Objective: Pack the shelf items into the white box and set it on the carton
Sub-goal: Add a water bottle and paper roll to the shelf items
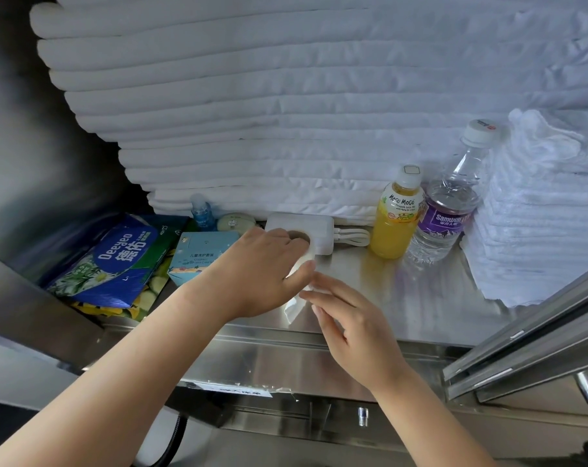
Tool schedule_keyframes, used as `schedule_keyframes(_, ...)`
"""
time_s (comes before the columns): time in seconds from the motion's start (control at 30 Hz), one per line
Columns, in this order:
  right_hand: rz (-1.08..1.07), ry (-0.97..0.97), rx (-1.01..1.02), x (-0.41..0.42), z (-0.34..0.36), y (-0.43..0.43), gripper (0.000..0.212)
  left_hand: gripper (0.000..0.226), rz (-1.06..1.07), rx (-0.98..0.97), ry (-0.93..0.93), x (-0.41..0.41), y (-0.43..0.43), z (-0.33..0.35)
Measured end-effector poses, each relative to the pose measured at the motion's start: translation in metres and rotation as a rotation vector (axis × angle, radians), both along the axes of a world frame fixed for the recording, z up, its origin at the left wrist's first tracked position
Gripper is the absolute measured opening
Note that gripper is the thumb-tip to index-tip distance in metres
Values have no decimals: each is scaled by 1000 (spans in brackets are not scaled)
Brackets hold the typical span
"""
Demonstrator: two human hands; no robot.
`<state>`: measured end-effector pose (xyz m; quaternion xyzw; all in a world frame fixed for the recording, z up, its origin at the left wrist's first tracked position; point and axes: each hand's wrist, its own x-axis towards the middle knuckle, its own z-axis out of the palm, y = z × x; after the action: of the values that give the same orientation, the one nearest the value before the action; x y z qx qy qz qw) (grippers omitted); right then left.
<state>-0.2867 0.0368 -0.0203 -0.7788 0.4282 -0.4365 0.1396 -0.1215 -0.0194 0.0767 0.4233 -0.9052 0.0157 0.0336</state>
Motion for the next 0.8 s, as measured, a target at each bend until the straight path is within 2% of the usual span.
schedule_keyframes(0.17,-13,103,-30,-5,0,-2,34,38,30,-16,-45,2,-3,-7)
schedule_keyframes(0.33,1,160,-51,-8,0,-5,34,42,30,-7,-6,0,-2,-3)
schedule_keyframes(0.5,42,273,-75,-17,-1,-6,47,31,23,-8,-38,1,-3,-2)
schedule_keyframes(0.8,8,180,-30,-17,11,-15,49,19,33,57,-23,3,-5,-1)
